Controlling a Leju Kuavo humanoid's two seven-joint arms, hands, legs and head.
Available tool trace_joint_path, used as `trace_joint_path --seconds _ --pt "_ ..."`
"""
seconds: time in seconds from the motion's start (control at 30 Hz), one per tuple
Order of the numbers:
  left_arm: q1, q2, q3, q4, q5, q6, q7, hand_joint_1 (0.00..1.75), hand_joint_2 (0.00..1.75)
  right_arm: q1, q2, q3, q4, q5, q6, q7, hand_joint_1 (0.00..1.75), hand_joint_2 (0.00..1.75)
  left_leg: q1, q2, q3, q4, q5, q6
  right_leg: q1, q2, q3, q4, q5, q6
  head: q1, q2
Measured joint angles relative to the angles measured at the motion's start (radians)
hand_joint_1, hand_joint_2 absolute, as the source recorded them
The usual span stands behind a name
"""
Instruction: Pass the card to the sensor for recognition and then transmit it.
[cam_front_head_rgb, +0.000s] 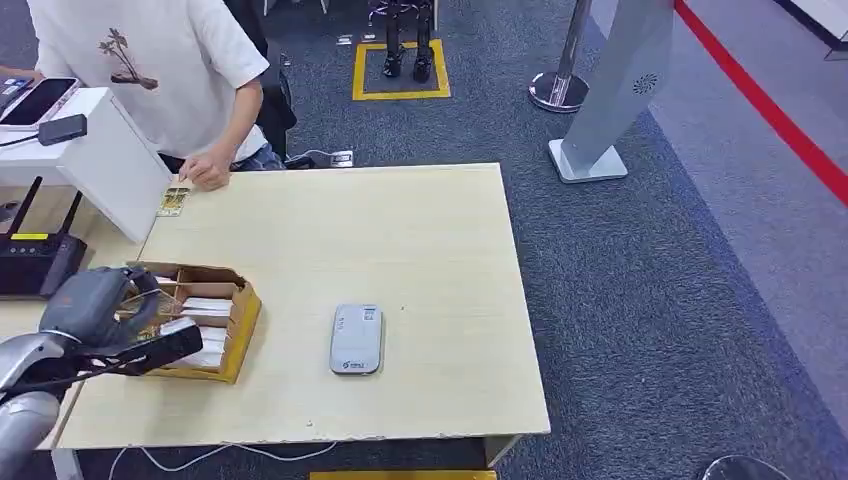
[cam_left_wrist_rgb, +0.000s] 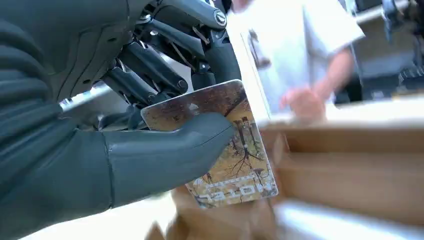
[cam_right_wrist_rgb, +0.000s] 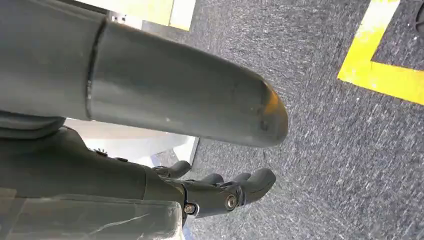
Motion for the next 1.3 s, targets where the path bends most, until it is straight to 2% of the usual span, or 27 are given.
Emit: trace_joint_path --seconds 0.17,0.3,0.47,0.63,0.8,1.0,1.3 --pt "-0.049 0.006 0.018 0.000 0.000 -0.003 0.000 1.75 1.75 0.001 0.000 0.000 0.000 0.000 0.002 0.000 0.00 0.00 0.000 0.001 0.000 0.000 0.000 0.000 0.000 0.000 0.000 0.000 0.000 0.000 0.000 0.000" --pt "-0.052 0.001 0.026 0.001 0.000 0.022 0.001 1.75 1.75 0.000 0.000 0.000 0.000 0.001 0.003 0.000 0.00 0.00 0.000 0.001 0.000 0.000 0.000 0.000 0.000 0.001 0.000 0.000 0.000 0.000 0.000 0.000" --pt "-0.069 -0.032 0.061 0.037 -0.018 0.078 0.002 1.75 1.75 0.000 0.000 0.004 0.000 0.014 0.007 0.001 0.00 0.00 0.000 0.001 0.000 0.000 0.000 0.000 0.000 0.000 0.000 -0.001 0.000 0.000 0.000 0.000" --pt "-0.092 -0.065 0.081 0.085 -0.053 0.098 0.011 1.75 1.75 0.000 0.000 0.009 0.000 0.018 0.008 0.001 0.00 0.00 0.000 0.001 0.000 0.000 0.000 0.000 0.000 0.000 0.000 0.000 0.000 0.000 0.000 0.000" --pt "-0.176 -0.124 0.094 0.223 -0.122 0.125 0.011 1.75 1.75 -0.004 0.000 0.018 0.000 0.032 0.010 0.000 0.00 0.00 0.000 -0.001 0.000 0.000 0.000 0.000 0.000 -0.001 0.000 0.000 0.000 0.000 0.000 0.000" --pt "-0.312 -0.222 0.094 0.428 -0.172 0.130 -0.001 1.75 1.75 -0.014 0.000 0.026 0.000 0.034 0.020 0.006 0.00 0.00 0.000 -0.001 0.000 0.001 0.000 0.000 0.000 -0.001 0.000 0.000 0.001 0.000 0.000 0.000" --pt "-0.401 -0.291 0.094 0.554 -0.187 0.132 0.000 1.75 1.75 -0.017 0.000 0.034 0.000 0.034 0.020 0.013 0.00 0.00 0.000 0.000 0.000 0.001 0.000 0.000 0.000 0.000 -0.001 0.000 0.001 0.000 0.000 0.000"
